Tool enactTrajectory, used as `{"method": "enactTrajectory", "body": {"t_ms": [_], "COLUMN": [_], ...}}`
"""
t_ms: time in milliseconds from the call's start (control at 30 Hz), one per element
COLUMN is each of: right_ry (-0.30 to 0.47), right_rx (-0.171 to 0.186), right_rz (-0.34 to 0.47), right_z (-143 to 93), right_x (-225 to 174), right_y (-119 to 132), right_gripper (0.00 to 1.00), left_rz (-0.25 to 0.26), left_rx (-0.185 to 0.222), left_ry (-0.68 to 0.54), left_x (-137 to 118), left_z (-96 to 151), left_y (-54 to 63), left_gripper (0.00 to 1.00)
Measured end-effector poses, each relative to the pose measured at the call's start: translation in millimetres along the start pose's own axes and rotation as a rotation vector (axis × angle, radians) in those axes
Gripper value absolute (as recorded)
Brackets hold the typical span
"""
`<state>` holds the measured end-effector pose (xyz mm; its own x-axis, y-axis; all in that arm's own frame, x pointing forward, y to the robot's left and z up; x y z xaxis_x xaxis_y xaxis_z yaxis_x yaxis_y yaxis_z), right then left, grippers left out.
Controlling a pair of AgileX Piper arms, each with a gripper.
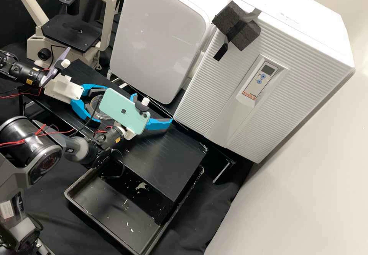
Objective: Place the petri dish on the microscope
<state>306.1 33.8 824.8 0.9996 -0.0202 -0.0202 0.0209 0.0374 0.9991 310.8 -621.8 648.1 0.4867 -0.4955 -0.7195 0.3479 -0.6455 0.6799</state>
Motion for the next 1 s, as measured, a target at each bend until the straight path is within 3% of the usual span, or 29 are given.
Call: {"method": "enactTrajectory", "body": {"t_ms": [67,100,500,533,833,1000], "right_ry": [0.000,0.000,0.000,0.000,0.000,0.000], "right_rx": [0.000,0.000,0.000,0.000,0.000,0.000], "right_rz": [0.000,0.000,0.000,0.000,0.000,0.000], "right_z": [0.0,0.0,0.0,0.0,0.0,0.0], "right_x": [0.0,0.0,0.0,0.0,0.0,0.0], "right_y": [0.0,0.0,0.0,0.0,0.0,0.0], "right_gripper": [1.00,1.00,1.00,1.00,1.00,1.00], "left_rz": [0.000,0.001,0.004,0.004,0.004,0.004], "left_rx": [-0.002,-0.005,-0.005,-0.005,0.033,0.033], "left_ry": [0.000,0.002,0.000,0.000,0.001,0.001], "left_x": [0.0,-0.3,-0.6,-0.6,-0.6,-0.6], "left_z": [0.0,-0.7,-1.0,-1.0,-1.0,-1.0], "left_y": [0.0,0.2,0.6,0.6,0.6,0.6], "left_gripper": [1.00,0.00,0.00,1.00,1.00,1.00]}}
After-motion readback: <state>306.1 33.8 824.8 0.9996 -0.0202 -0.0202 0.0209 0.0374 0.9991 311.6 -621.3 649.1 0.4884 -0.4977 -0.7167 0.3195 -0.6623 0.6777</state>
